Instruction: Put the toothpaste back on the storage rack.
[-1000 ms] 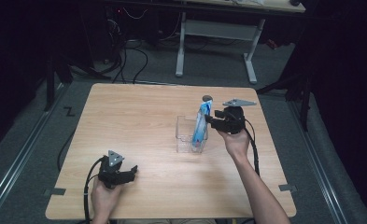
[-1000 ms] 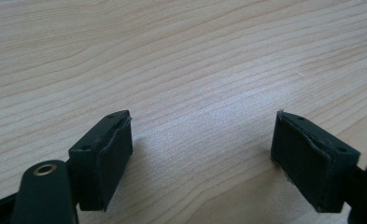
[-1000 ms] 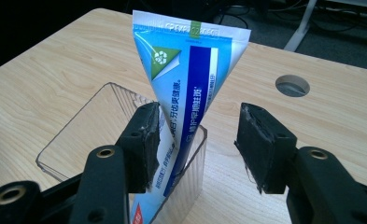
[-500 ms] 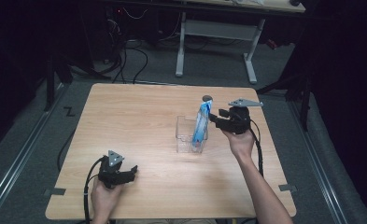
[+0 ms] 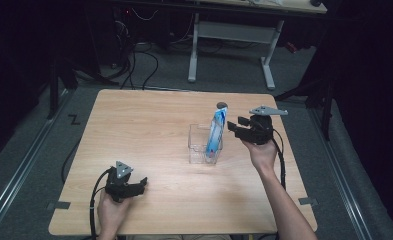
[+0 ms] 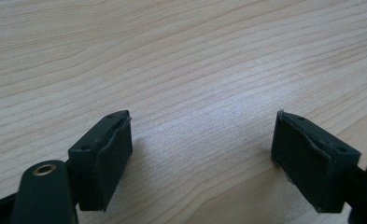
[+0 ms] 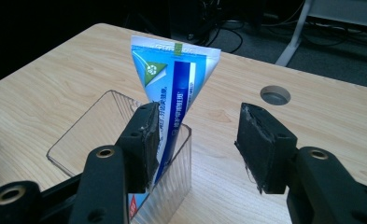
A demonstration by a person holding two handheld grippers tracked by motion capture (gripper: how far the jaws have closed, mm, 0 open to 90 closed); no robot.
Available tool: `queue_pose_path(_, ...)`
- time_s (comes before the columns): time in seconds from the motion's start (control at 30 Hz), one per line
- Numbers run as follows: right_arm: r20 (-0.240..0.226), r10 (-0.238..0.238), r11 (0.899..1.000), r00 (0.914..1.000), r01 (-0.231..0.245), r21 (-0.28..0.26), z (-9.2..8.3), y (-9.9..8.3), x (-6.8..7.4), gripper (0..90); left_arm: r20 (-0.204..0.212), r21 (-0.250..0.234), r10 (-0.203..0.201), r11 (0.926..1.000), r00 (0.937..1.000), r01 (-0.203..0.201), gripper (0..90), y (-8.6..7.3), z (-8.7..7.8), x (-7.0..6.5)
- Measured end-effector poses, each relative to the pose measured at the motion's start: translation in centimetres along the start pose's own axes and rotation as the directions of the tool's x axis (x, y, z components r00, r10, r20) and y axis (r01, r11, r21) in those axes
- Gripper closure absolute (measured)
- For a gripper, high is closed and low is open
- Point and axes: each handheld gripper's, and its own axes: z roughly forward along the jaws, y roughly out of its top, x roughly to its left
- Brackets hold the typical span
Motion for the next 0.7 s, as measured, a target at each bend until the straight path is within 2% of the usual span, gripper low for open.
queue_pose_path(0.7,0.023,0.033,0.999,0.9992,-0.032,-0.024,-2.2,-1.1,-1.8,49.0,0.001,0.0,0.0,1.0,1.0,0.0,20.5,0.0,0.0,0.0)
